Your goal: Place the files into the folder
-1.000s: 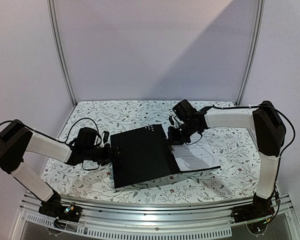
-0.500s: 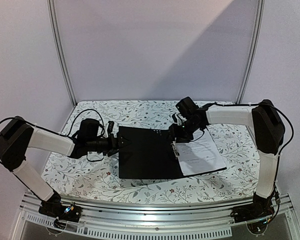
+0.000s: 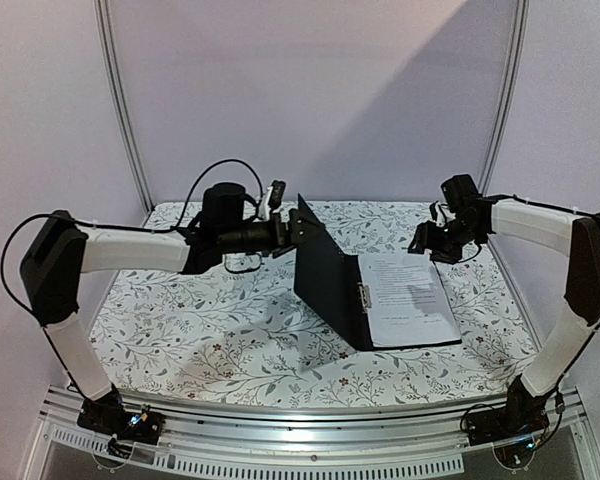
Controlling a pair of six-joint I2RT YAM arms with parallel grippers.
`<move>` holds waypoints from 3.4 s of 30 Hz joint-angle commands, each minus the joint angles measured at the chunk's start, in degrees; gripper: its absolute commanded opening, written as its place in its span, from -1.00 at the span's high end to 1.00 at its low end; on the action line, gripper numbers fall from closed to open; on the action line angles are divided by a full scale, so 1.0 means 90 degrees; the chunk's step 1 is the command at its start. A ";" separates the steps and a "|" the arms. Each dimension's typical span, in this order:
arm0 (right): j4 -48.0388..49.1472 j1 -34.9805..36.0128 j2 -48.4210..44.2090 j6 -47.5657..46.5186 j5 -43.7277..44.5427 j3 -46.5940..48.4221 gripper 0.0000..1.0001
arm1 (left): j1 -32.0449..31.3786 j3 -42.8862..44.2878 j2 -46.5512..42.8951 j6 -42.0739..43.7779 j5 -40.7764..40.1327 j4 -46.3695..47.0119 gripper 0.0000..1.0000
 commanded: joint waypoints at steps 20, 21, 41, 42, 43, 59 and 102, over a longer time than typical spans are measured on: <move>0.0203 -0.1350 -0.1529 -0.0238 0.0381 -0.1108 -0.57 | -0.1522 0.5313 0.2584 0.2382 -0.1603 -0.4216 -0.99; 0.0298 -0.1354 -0.1403 -0.0232 0.0290 -0.1191 -0.57 | -0.1401 0.5094 0.2494 0.2261 -0.1687 -0.4276 -0.99; -0.0438 -0.0256 0.1190 -0.0699 0.0692 -0.0590 -0.64 | -0.0501 0.3010 0.2101 0.1922 -0.2440 -0.4766 -0.99; -0.0400 -0.0216 0.1245 -0.0628 0.0427 -0.0631 -0.64 | -0.0490 0.2971 0.2085 0.1890 -0.2351 -0.4731 -0.99; -0.0307 -0.0176 0.1301 -0.0568 0.0142 -0.0689 -0.64 | -0.0472 0.2923 0.2078 0.1846 -0.2253 -0.4692 -0.99; -0.0063 0.1450 0.2228 0.0396 -0.1163 0.0736 -0.65 | -0.0284 0.2744 0.2231 0.1375 -0.2004 -0.4827 -0.99; -0.0113 0.1618 0.1443 -0.0412 -0.0587 -0.0031 -0.77 | -0.0230 0.2952 0.2231 0.1537 -0.2242 -0.5089 -0.99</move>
